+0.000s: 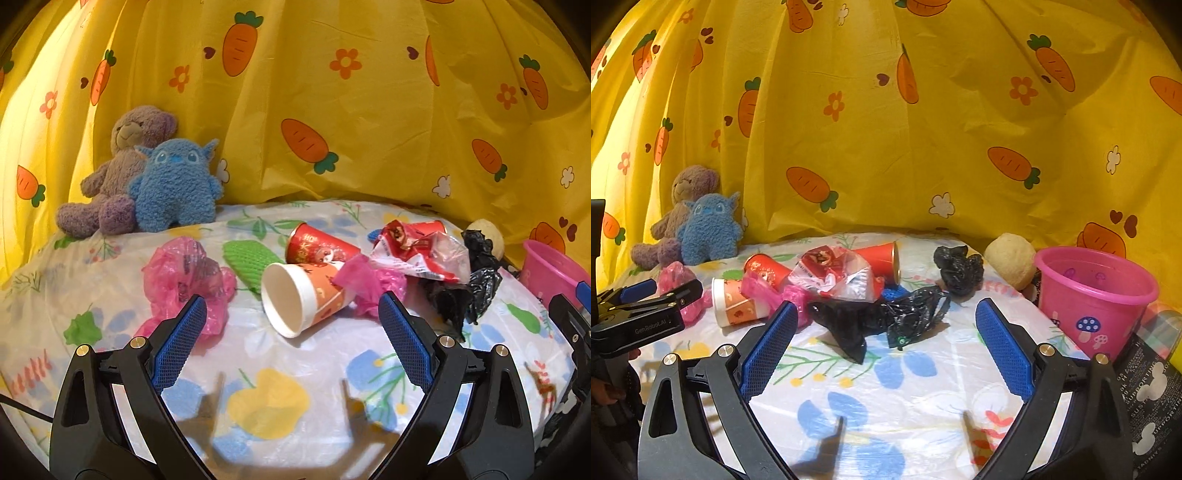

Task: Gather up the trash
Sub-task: 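Grasp the tipped orange-white paper cup with the left tool while the right tool grasps the pink plastic bag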

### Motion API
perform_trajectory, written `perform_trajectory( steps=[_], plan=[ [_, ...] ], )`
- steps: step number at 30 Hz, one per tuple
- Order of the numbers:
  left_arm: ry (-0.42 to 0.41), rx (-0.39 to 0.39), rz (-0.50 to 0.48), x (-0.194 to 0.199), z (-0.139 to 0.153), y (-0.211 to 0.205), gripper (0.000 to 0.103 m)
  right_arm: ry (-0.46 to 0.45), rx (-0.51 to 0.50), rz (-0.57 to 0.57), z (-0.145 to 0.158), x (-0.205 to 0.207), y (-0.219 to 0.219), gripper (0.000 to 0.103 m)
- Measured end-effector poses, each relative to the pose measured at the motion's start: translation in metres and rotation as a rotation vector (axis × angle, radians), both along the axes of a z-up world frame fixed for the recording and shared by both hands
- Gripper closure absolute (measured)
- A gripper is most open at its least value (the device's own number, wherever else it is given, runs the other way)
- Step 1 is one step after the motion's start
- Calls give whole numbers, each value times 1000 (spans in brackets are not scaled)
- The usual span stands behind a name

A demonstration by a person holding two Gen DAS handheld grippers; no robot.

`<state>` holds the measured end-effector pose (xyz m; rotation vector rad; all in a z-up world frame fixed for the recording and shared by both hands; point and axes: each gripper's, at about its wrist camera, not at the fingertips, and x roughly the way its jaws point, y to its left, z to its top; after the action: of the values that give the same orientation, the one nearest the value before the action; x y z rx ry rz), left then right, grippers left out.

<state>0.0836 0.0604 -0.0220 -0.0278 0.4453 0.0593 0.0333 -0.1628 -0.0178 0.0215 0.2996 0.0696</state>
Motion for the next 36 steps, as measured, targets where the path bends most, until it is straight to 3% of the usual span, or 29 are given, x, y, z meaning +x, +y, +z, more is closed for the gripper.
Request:
perform_trajectory(
  steps=[3, 12, 14, 18, 23, 27, 36],
  plan=[
    [34, -51, -31, 10, -3, 9, 19, 17, -3, 31, -3, 10, 11, 10],
    [179, -70, -103, 59, -20, 6, 47, 53, -13, 91, -5, 33, 31, 12],
    [200, -85, -117, 68, -23, 6, 55, 60, -12, 104, -5, 39, 35, 12],
    [250, -126, -158, 80, -30, 6, 83, 75, -14, 133, -5, 50, 46, 12],
    [232, -132, -210, 76, -29, 1, 99, 110, -13, 179, -8, 63, 61, 13],
    [196, -156, -209, 65, -24, 3, 101, 140, -28, 218, -11, 72, 72, 24],
    [68, -186, -132, 23, 5, 26, 101, 241, -42, 291, -19, 104, 98, 29]
  ],
)
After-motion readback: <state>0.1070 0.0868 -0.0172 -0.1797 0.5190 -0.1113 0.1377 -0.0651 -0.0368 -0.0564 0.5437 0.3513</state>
